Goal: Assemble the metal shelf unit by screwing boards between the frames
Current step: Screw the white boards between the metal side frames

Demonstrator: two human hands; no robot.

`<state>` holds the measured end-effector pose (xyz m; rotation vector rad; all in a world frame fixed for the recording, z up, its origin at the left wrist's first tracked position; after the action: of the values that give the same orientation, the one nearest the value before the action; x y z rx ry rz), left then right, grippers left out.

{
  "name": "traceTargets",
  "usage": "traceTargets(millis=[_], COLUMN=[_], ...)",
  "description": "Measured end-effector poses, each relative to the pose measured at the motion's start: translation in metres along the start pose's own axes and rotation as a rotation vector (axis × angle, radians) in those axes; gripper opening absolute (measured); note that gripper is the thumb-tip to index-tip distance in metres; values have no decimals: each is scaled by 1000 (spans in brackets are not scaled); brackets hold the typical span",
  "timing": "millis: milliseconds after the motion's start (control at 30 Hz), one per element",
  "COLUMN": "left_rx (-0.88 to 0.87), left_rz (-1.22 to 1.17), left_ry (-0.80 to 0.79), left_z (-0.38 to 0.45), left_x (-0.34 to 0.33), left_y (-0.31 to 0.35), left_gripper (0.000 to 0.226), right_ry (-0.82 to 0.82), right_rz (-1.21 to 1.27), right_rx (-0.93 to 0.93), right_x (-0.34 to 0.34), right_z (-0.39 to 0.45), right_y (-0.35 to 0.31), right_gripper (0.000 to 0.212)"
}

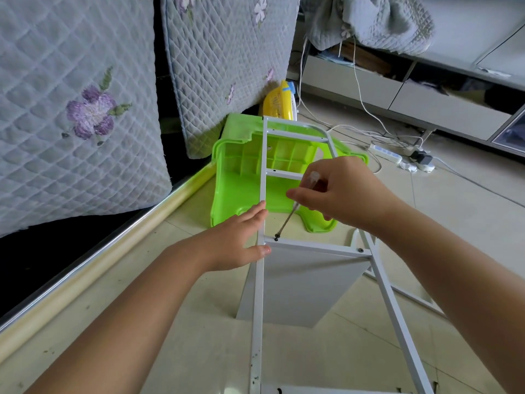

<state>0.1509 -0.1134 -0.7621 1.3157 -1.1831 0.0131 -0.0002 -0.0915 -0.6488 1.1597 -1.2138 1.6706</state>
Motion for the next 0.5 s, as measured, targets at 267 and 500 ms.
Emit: traceTargets(millis=[267, 500], left_rx=[17, 27], left_rz=[20, 25], left_ry=[-24, -39], left_z=[0, 3], left_x=[5, 7], left_y=[-2, -2], left_gripper=[76, 78], right_ry=[-212, -345], right_rz=[-277, -356], right_rx=[-15, 213], right_x=[8, 18], right_z=[6, 1], right_y=[-16, -21], right_gripper=[19, 10])
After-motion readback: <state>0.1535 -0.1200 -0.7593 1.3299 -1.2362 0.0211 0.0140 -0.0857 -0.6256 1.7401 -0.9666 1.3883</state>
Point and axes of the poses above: each hand's wrist, its own z-axis towards the middle knuckle, its own x-axis out of the back of the hand, y = z × x, the point moved 2 cm from there along z, towards the middle knuckle, and after that the axes turned 10 degrees about -z, right-handed, at the moved point
